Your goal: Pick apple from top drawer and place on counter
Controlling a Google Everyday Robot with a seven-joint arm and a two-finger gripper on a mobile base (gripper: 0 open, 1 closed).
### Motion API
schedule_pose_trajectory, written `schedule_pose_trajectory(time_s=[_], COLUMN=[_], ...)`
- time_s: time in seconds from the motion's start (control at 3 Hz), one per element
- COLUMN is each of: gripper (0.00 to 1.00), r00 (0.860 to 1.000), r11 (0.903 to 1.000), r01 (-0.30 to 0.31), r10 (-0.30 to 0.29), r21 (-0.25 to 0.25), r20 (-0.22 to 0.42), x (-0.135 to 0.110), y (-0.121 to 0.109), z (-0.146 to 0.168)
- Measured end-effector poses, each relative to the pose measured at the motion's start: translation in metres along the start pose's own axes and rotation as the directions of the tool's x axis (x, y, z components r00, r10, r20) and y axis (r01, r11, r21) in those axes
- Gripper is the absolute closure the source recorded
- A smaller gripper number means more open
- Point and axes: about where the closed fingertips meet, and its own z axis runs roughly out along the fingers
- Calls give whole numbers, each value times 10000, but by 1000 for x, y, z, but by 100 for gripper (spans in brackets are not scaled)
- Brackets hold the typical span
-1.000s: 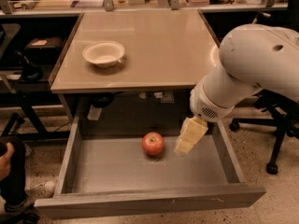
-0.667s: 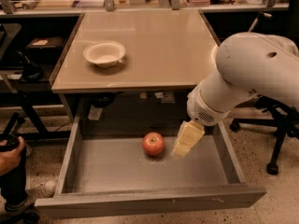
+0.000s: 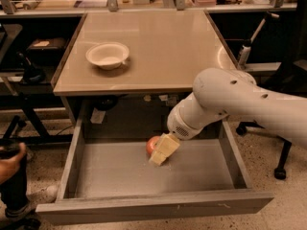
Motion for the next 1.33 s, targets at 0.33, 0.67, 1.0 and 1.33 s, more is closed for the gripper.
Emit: schedule_pose_trajectory(time_s=[0.33,0.67,1.0,1.33], gripper=[0,0,0,0], r00=[9981,9984,9960,9923], r11=[9977,9983,9963,9930], r01=[-607,-542,-858,-1174], r10=[611,545,857,1169], r21=[-301,-206,42,111], r20=[124,143,268,420], x=[-3,-4,2,7], y=[-8,-9,-18,-28], z=[34,46,64,78])
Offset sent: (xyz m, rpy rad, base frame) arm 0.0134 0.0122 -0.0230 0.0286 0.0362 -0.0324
